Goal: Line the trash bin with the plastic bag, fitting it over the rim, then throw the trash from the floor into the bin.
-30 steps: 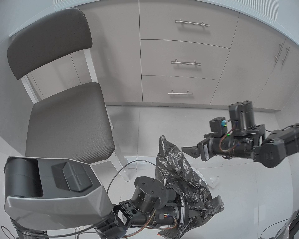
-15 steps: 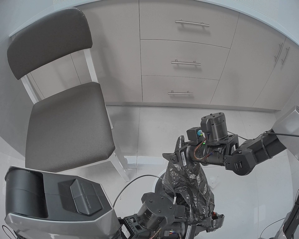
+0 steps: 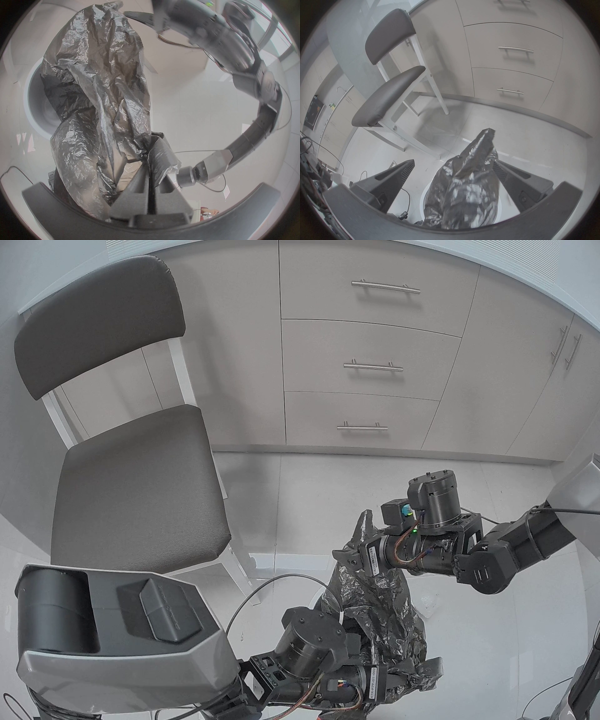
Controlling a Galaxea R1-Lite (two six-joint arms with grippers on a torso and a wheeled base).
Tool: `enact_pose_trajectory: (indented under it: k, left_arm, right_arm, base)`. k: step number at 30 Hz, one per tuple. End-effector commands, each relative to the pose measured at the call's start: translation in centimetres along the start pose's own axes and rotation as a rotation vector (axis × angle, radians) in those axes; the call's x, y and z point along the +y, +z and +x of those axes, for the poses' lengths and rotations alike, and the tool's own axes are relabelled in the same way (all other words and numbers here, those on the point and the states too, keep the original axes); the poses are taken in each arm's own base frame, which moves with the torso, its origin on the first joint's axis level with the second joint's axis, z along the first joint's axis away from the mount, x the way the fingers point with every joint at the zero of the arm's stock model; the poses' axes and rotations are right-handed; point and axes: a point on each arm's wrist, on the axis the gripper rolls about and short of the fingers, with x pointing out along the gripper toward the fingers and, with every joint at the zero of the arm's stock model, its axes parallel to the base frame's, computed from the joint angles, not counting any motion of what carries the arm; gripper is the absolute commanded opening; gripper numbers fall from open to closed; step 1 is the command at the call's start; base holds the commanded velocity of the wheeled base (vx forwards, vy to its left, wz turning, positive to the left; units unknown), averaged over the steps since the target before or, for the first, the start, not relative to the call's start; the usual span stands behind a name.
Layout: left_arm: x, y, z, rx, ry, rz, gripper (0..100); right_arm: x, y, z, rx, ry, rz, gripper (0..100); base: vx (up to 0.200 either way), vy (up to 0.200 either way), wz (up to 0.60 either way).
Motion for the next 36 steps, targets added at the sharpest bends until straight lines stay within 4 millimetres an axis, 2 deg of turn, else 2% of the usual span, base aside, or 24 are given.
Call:
enact_pose_trajectory:
  k: [1,6,9,10,12,16,23,24,36]
  left_arm:
    - [0.4,1.4,-0.1,-0.031,0.009,-0.029,0]
    - [0.4,1.4,-0.1,-0.032,0.011,-0.032,0]
    - [0.4,1.4,-0.1,-0.033,0.009,-0.029,0]
    - [0.4,1.4,-0.1,-0.033,0.009,-0.029,0]
    - [0.4,1.4,-0.1,-0.033,0.009,-0.029,0]
    - [0.4,1.4,-0.1,-0.033,0.009,-0.029,0]
    - [0.4,1.4,-0.1,-0.032,0.01,-0.029,0]
    - [0.4,1.4,-0.1,-0.032,0.01,-0.029,0]
    - [0.5,1.3,-0.1,-0.034,0.011,-0.029,0]
  right_arm:
    - [0.0,1.1,-3.2,-0.048,0.005,0.026,100]
    - [0.2,0.9,-6.7,-0.066,0.02,0.024,100]
    - [0.5,0.2,-7.4,-0.045,0.04,0.022,100]
    - [1.1,-0.8,-7.6,-0.014,0.076,0.022,100]
    - [1.3,-1.1,-7.4,-0.003,0.086,0.021,100]
    - [1.4,-2.9,-5.3,0.073,0.087,0.021,100]
    - [1.5,-2.9,-4.0,0.002,0.085,0.019,100]
    - [1.5,-2.9,-3.9,0.002,0.085,0.018,0]
    - [1.1,-4.5,-2.1,0.066,0.069,0.032,0]
  base:
    - [0.0,0.0,0.0]
    - [0.0,0.0,0.0]
    - [0.0,0.0,0.0]
    - [0.0,0.0,0.0]
    - [0.0,0.0,0.0]
    - [0.0,0.0,0.0]
    - [0.0,0.0,0.0]
    - [0.0,0.0,0.0]
    - [0.0,0.0,0.0]
